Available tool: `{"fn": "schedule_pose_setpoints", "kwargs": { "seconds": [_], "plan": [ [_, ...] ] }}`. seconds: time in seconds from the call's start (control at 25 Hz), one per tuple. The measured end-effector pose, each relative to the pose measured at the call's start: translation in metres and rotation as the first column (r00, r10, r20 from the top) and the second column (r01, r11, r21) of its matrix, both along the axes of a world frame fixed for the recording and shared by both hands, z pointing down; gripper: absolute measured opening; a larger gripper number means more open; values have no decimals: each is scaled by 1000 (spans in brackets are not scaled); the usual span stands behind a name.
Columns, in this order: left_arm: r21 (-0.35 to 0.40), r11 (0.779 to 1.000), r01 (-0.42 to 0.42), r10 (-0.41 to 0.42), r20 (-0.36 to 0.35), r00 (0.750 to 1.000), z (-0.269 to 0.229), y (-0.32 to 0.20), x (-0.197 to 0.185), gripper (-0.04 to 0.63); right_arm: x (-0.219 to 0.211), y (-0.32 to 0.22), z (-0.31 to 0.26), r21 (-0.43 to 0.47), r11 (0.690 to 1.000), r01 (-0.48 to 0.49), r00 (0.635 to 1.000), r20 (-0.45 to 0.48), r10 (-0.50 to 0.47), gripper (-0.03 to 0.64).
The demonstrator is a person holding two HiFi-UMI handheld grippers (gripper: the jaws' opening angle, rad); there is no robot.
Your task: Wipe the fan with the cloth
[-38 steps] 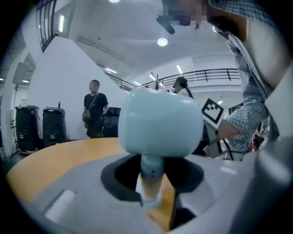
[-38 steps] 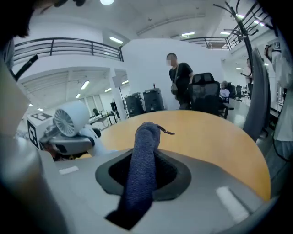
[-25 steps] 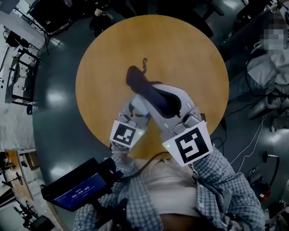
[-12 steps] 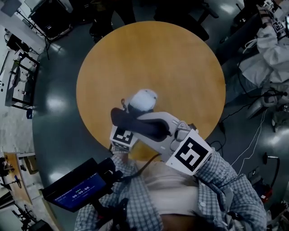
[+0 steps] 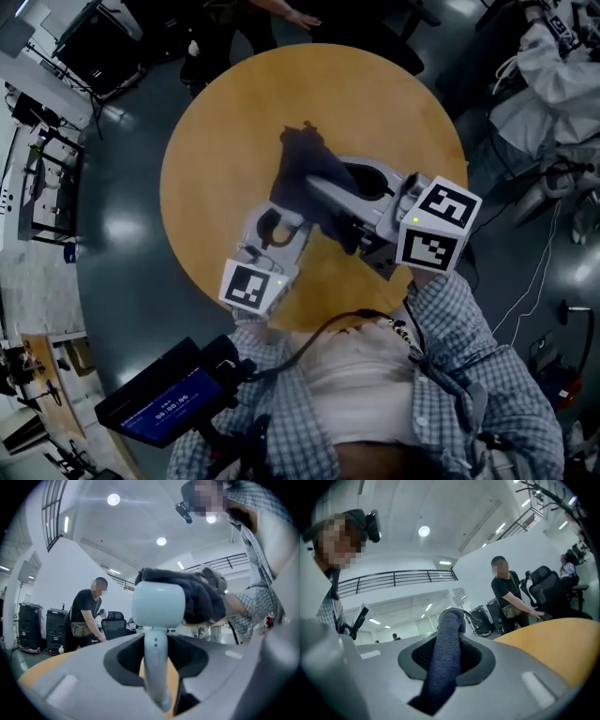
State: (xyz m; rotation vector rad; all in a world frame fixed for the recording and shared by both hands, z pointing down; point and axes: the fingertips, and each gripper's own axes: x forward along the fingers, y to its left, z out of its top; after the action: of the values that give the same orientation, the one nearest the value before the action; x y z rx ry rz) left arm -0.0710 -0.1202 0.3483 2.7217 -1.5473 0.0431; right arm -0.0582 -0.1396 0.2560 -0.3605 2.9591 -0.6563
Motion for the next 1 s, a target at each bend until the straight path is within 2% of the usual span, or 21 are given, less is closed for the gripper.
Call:
{"fn": "schedule_pose_setpoints", "kwargs": {
  "seconds": [0.12,0.28,0.44,0.72,0.8,0.88,1.0],
  "plan": [
    [-20,1000,15,-15,-6,1000,2,1,-2,138,13,-23,18,-96,994,-61,996,52,66,86],
    [-10,1000,12,-13,-60,998,-5,4,-1,138,20,-34,48,-201,976,-86,993,67,102,84],
    [32,999,-11,14,-113,994,-21,3,6,138,16,-30,91,-255,962,-96,995,1,100,84],
    [77,996,-35,47,-149,988,-41,-1,10,138,14,-18,175,-364,919,-148,983,-153,98,84],
    [82,996,-35,47,-152,987,-44,-3,10,138,23,-19,185,-372,910,-185,975,-187,121,84],
    [86,996,-34,47,-155,987,-46,-3,9,138,37,-25,171,-349,908,-233,968,-173,182,84],
    [94,995,-28,43,-166,985,-49,-4,7,138,55,-32,107,-251,930,-268,963,-42,267,84]
  ]
}}
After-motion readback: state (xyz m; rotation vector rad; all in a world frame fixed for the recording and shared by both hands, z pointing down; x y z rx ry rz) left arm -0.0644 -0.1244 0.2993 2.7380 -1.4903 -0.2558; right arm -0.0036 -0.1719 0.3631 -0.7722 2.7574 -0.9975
